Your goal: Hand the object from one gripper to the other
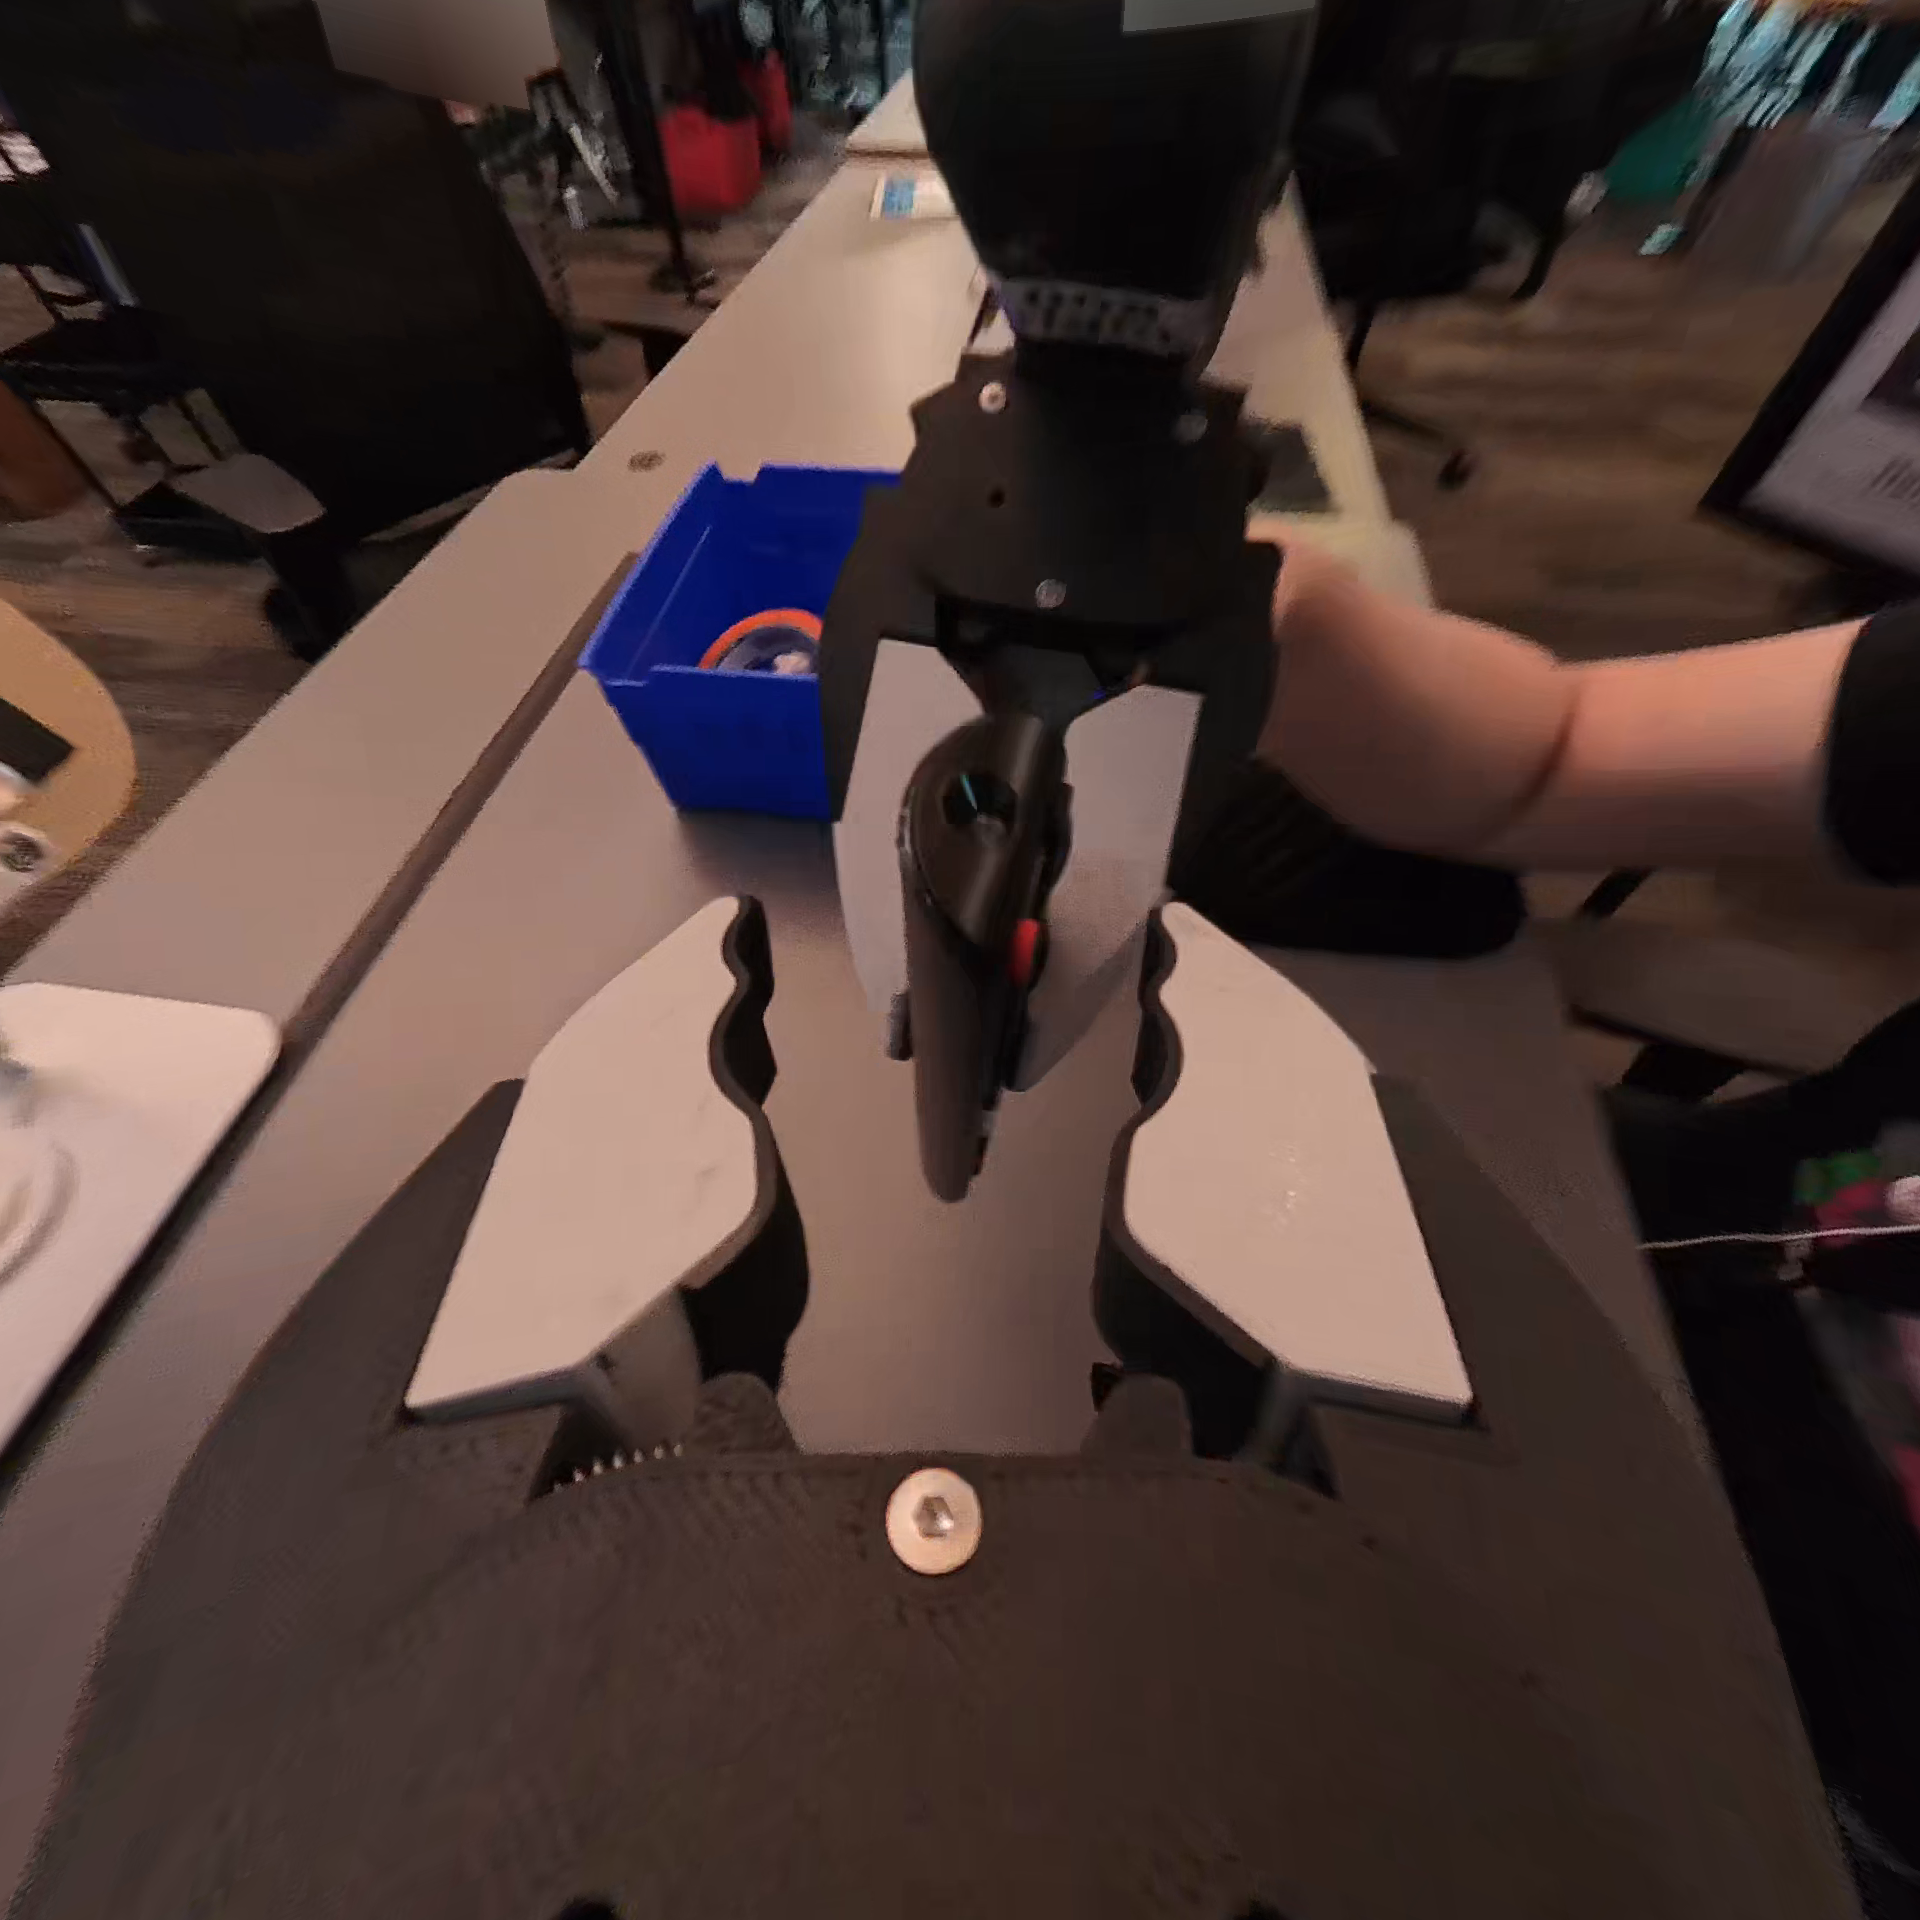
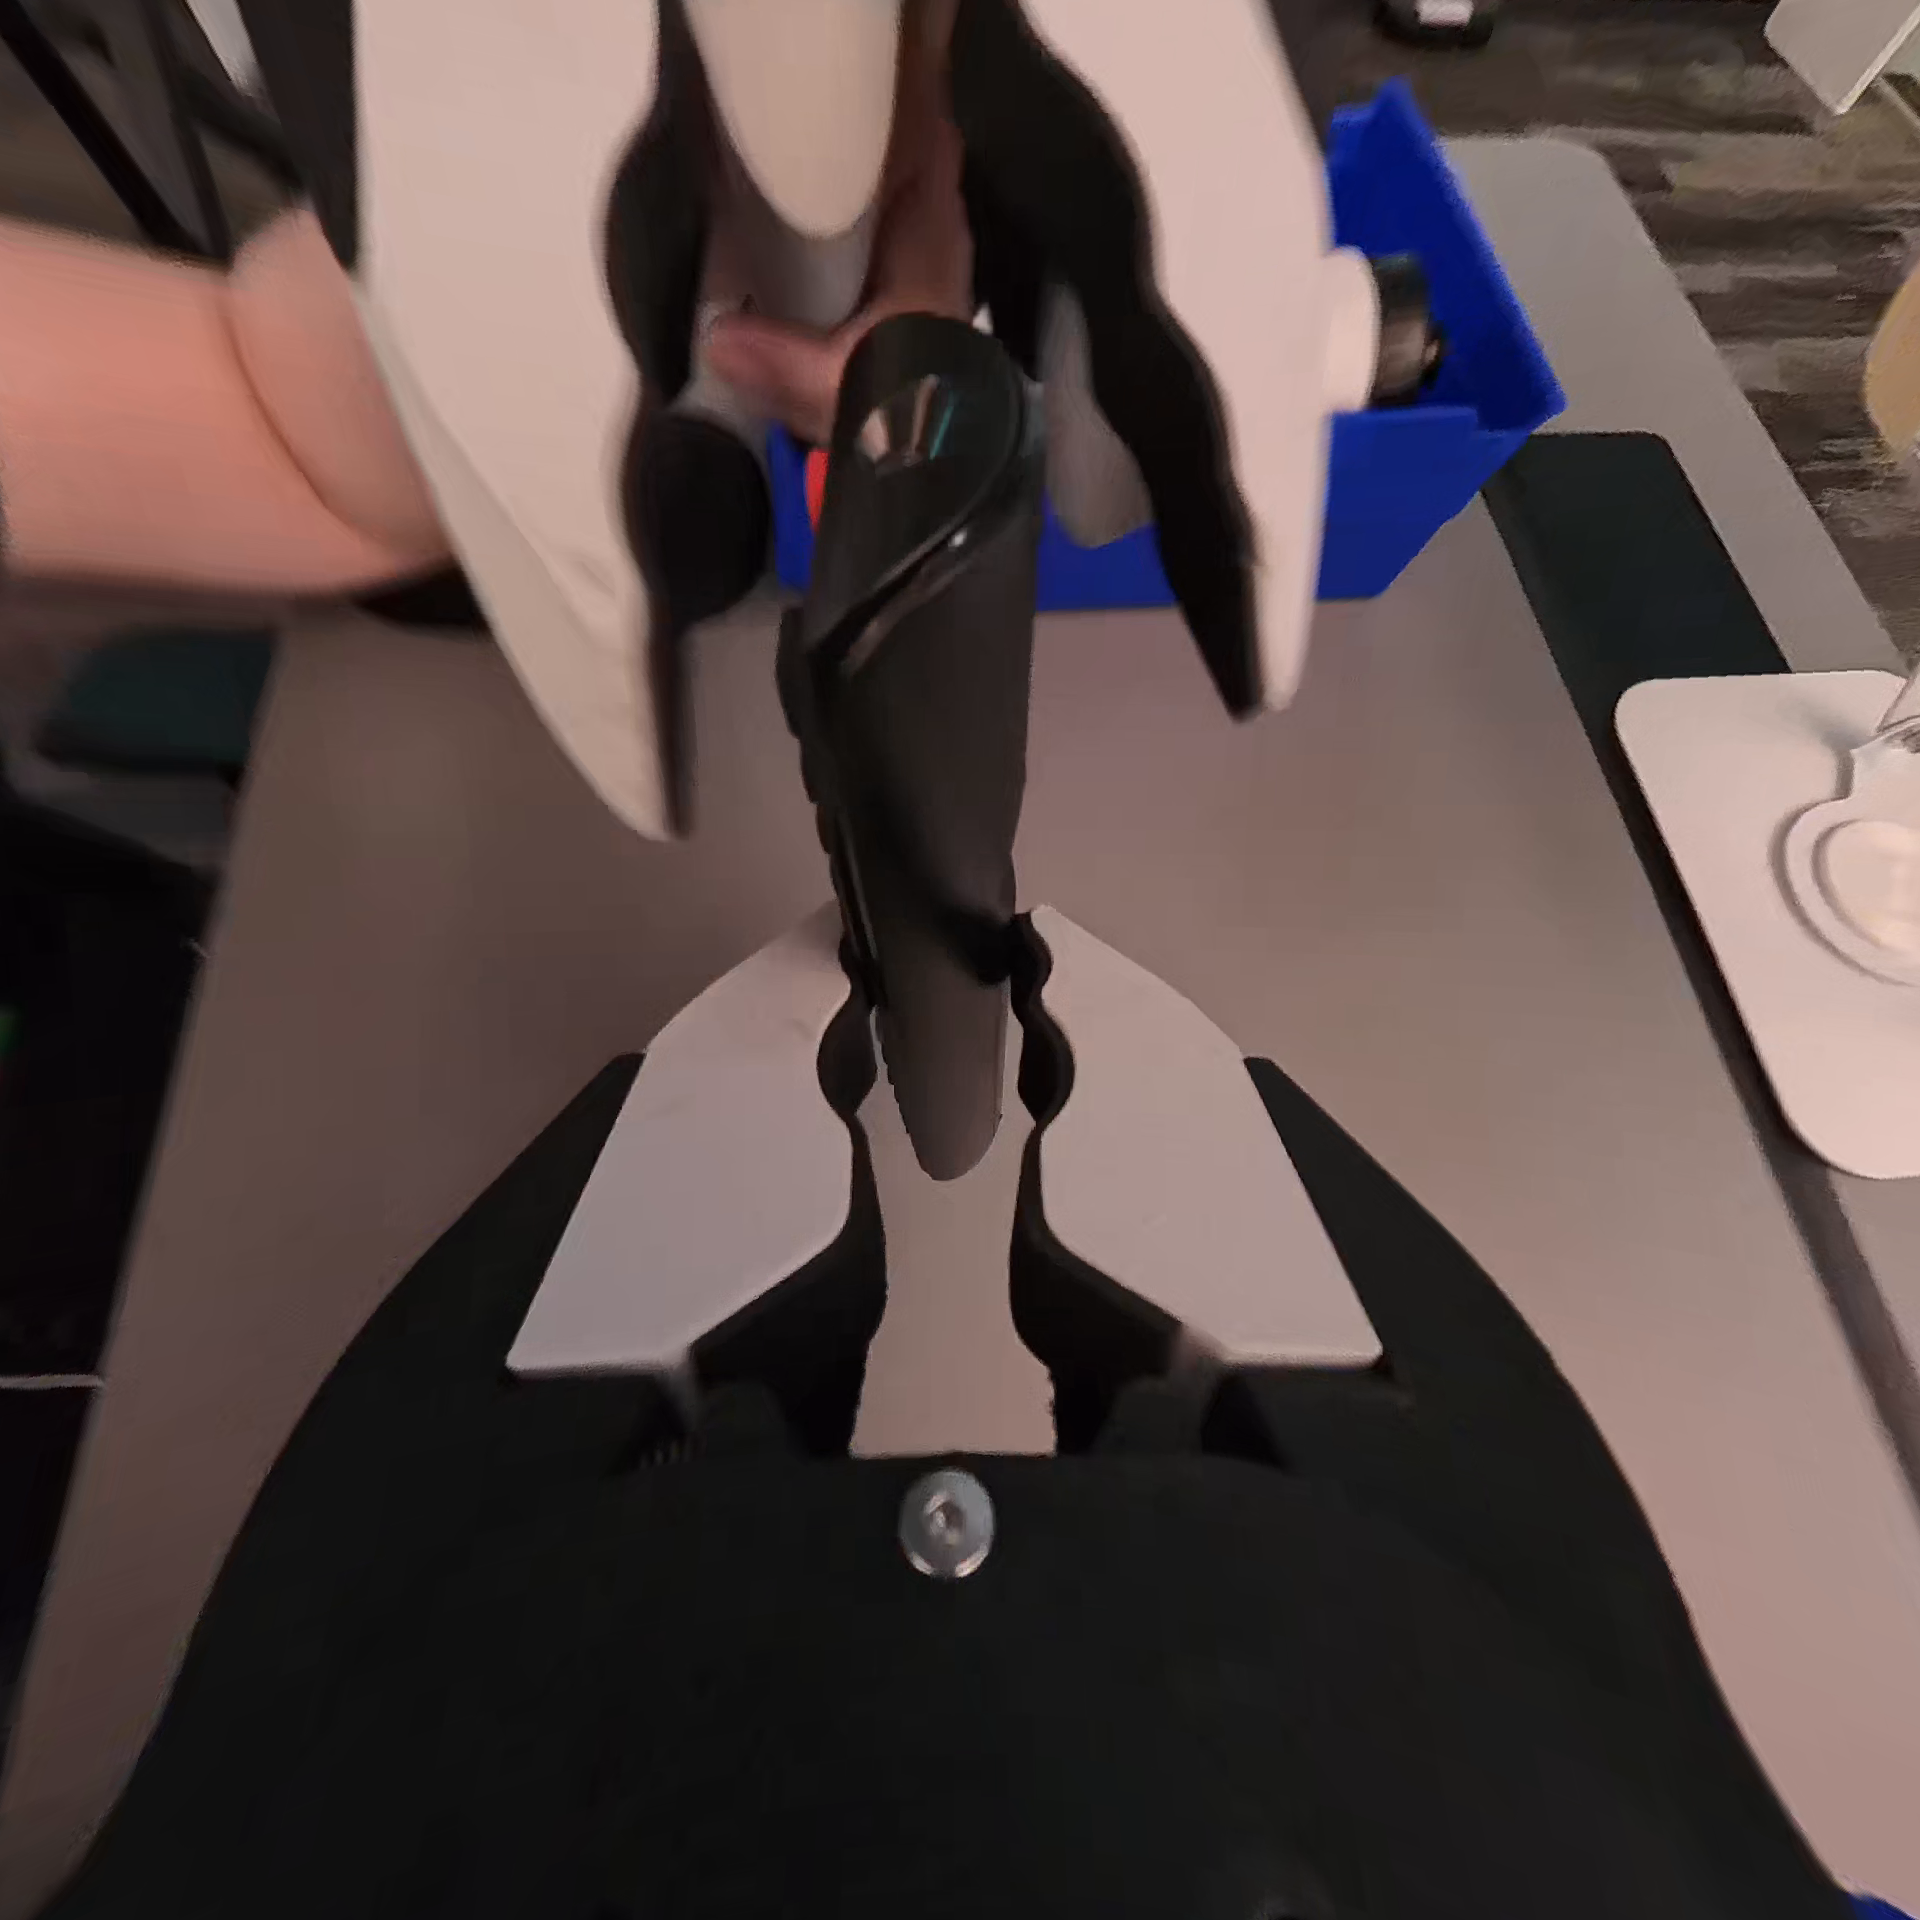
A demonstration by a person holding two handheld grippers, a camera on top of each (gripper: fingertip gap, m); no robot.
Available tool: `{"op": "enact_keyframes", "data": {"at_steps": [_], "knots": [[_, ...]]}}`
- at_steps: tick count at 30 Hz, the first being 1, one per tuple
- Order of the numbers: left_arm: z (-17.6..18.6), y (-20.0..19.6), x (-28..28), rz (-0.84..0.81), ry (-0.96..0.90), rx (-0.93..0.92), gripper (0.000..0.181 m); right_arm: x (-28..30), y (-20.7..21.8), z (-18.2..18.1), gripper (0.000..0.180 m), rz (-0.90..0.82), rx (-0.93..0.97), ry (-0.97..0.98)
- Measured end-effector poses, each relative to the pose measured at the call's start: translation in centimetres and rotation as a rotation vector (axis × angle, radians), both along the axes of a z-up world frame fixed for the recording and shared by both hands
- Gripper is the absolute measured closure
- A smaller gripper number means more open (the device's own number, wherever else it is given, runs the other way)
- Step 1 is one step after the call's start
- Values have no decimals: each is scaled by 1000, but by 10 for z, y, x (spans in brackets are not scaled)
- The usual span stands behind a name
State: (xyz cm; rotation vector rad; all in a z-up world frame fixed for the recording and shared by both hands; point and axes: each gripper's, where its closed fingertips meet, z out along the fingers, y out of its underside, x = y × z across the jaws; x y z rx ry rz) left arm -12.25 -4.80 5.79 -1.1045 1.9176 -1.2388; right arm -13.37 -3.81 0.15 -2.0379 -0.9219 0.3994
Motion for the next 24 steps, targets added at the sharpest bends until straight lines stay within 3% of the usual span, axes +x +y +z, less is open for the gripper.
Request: {"op": "enact_keyframes", "data": {"at_steps": [1,4,8,11,13,17,20,24], "knots": [[-5,0,1,8,-1,53,118,-1,0,-3,155,10,-2,-25],[-23,-6,-2,-41,46,156,154,-2,1,-10,154,17,-6,-72],[-13,4,4,44,38,124,156,3,8,2,153,-4,122,-46],[17,24,3,127,-70,-21,156,14,20,32,120,-83,318,14],[41,40,-4,168,-157,-156,156,24,25,54,109,-147,461,53],[85,56,-26,109,-331,-440,157,31,21,96,108,-214,645,381],[105,58,-38,41,-404,-589,158,27,15,110,109,-161,589,714],[108,61,-37,75,-448,-596,157,15,9,116,116,-32,447,1049]]}}
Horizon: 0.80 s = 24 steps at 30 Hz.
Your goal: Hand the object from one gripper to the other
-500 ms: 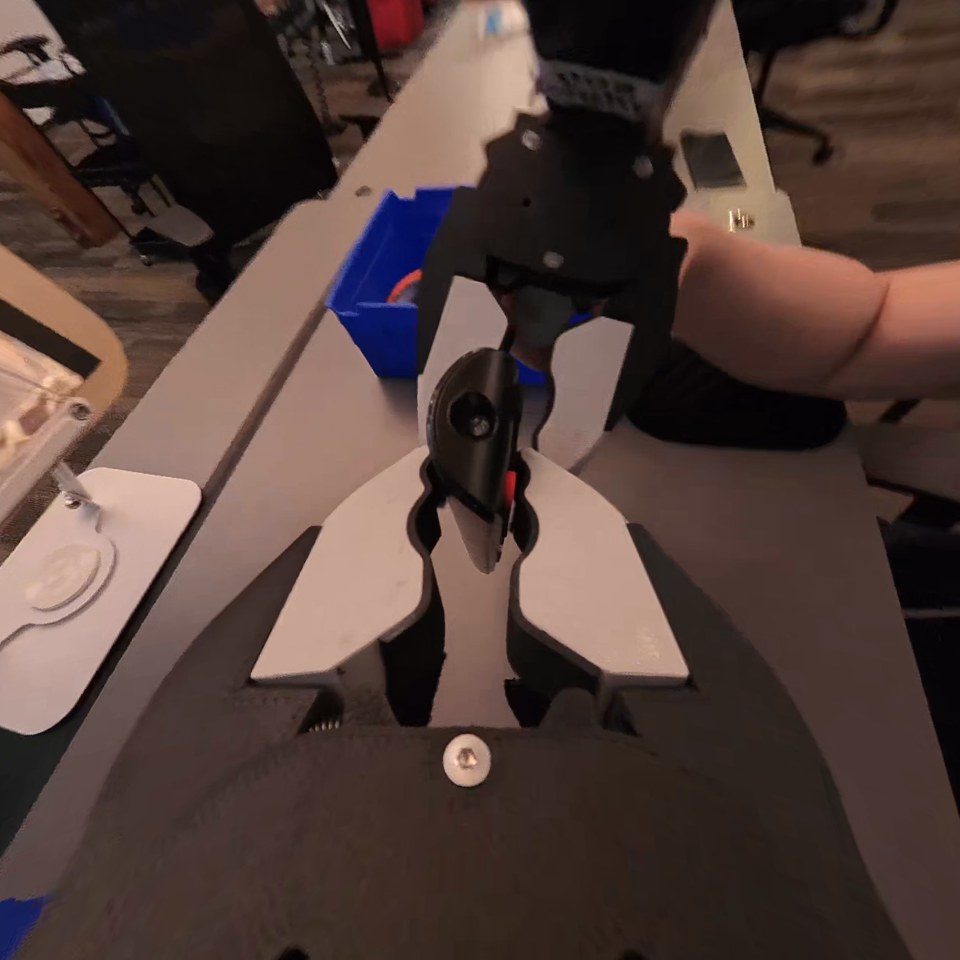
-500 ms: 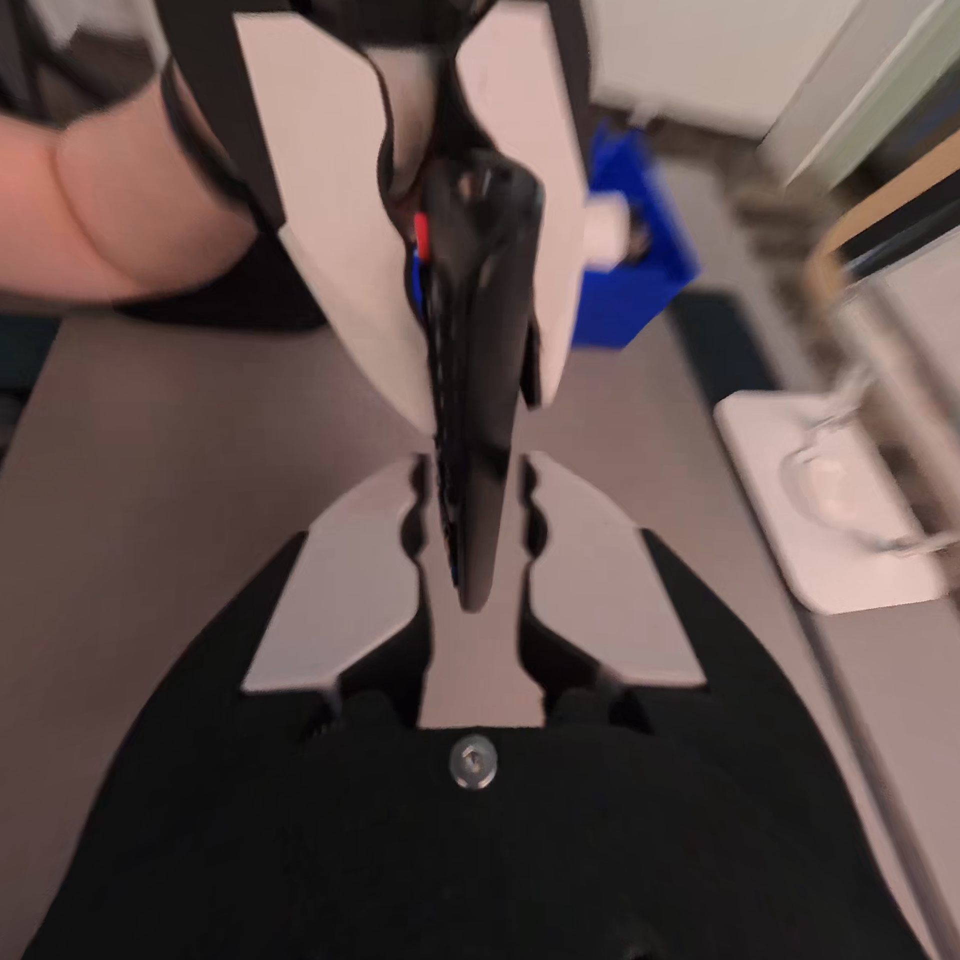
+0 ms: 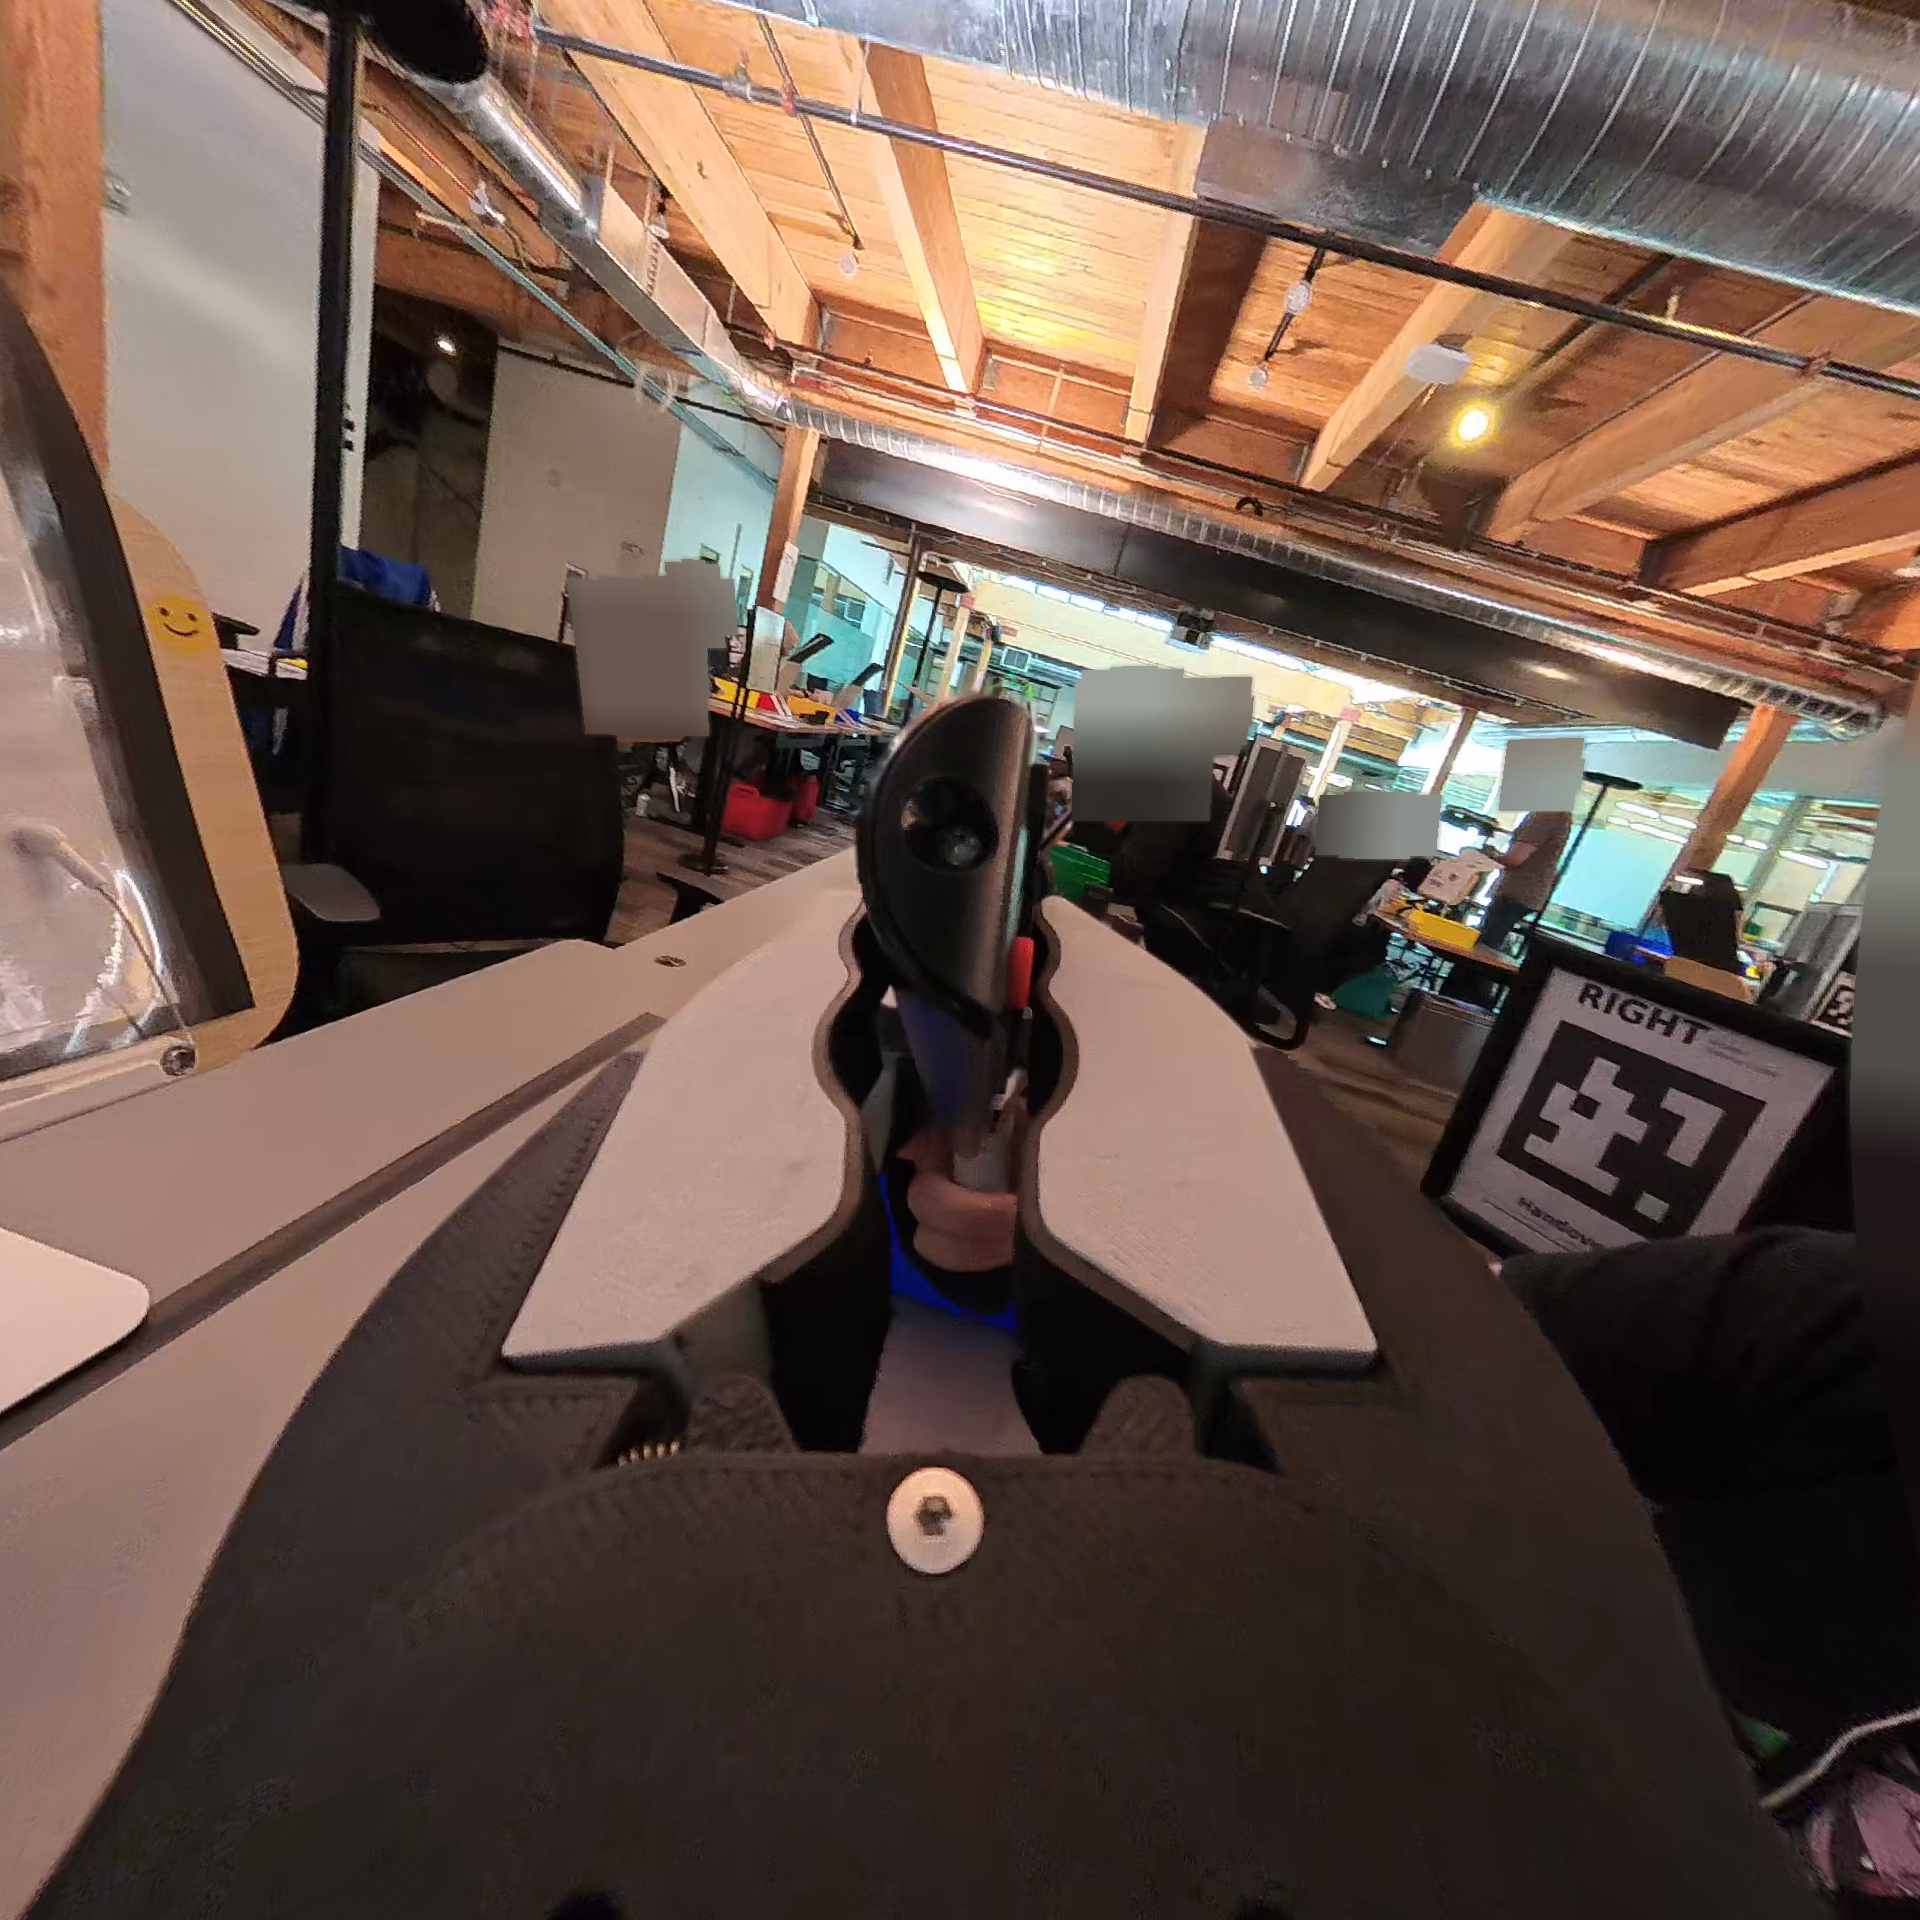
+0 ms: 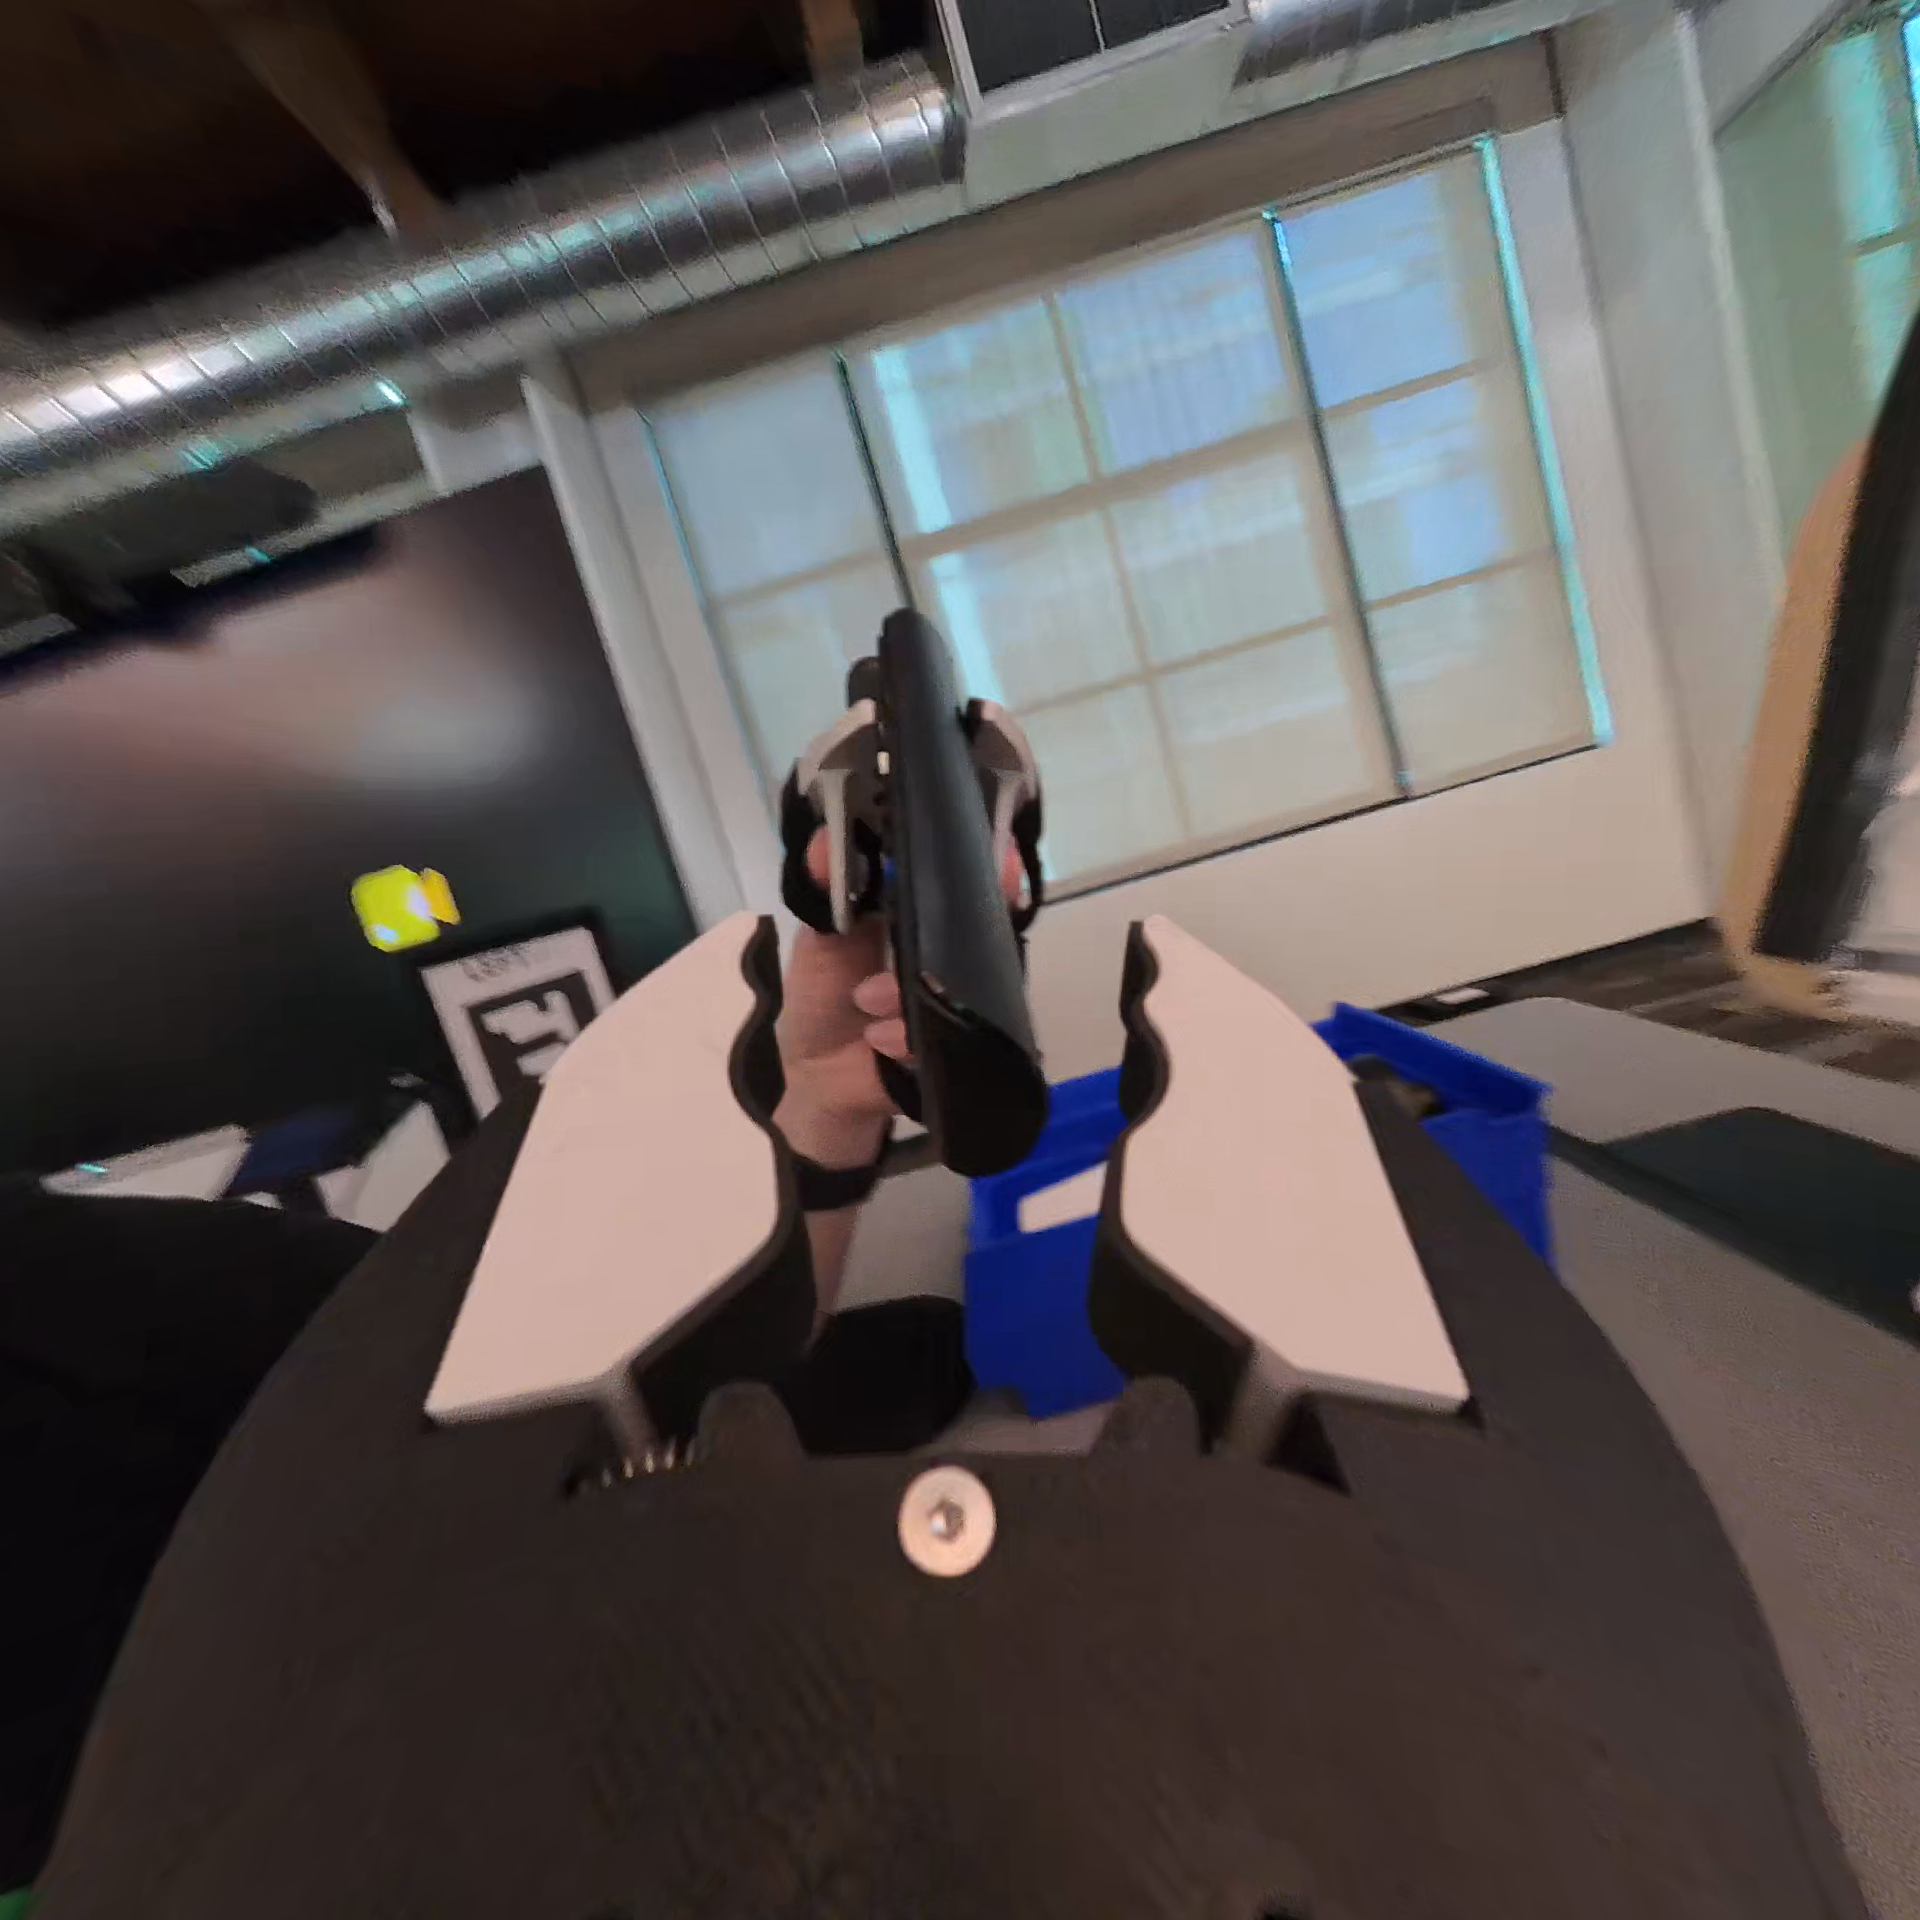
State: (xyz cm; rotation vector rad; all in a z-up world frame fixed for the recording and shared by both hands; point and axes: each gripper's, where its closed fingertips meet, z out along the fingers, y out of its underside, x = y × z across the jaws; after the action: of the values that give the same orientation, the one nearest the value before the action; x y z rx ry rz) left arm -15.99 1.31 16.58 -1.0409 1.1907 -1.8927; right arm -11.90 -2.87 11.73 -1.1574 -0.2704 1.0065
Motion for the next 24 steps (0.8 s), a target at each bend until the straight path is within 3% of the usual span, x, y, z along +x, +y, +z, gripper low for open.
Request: {"op": "enact_keyframes", "data": {"at_steps": [2,4,7,10,12,14,17,20,24], "knots": [[-1,-4,2,-5,2,-2,157,-3,-1,1,128,39,-4,49],[-3,-9,5,-27,10,-18,152,-4,-2,-2,153,53,-12,35],[-9,-6,11,-8,29,-43,144,3,2,-7,154,74,-68,12],[-22,6,20,87,87,67,137,14,8,-17,156,131,-221,169],[-34,27,25,296,130,297,113,28,19,-29,155,190,-341,339],[-43,39,27,492,141,566,103,39,33,-48,155,189,-442,451],[-65,38,37,689,177,1007,101,43,49,-75,156,105,-551,451],[-108,35,55,760,278,1441,102,42,54,-83,156,87,-598,496],[-137,37,71,826,281,1716,115,42,55,-88,155,47,-641,513]]}}
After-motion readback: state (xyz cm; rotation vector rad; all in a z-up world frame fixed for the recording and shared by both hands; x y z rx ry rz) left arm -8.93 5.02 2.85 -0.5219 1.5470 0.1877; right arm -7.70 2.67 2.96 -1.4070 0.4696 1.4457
